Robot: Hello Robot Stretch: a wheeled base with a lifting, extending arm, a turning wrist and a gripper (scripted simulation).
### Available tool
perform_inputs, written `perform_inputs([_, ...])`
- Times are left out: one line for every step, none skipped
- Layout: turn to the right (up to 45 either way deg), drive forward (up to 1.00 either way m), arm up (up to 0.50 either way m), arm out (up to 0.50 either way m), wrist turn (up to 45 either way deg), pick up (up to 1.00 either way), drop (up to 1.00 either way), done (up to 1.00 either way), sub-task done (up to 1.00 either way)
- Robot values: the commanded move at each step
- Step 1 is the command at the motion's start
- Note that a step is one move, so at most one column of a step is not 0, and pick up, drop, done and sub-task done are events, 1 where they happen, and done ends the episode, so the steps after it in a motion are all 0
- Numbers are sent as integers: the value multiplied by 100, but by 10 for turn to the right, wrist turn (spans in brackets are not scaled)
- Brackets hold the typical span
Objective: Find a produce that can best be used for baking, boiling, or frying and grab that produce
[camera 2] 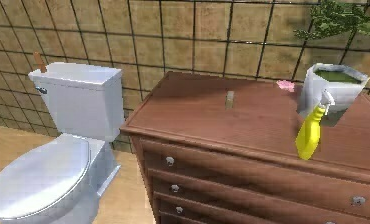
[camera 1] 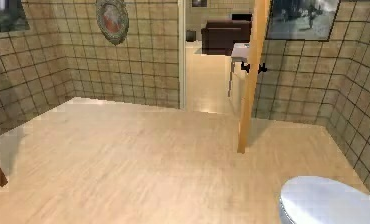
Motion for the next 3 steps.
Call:
perform_inputs([30,0,0,0,0,0,0,0,0])
perform_inputs([0,100,0,0,0,0,0,0,0])
perform_inputs([0,90,0,0,0,0,0,0,0])
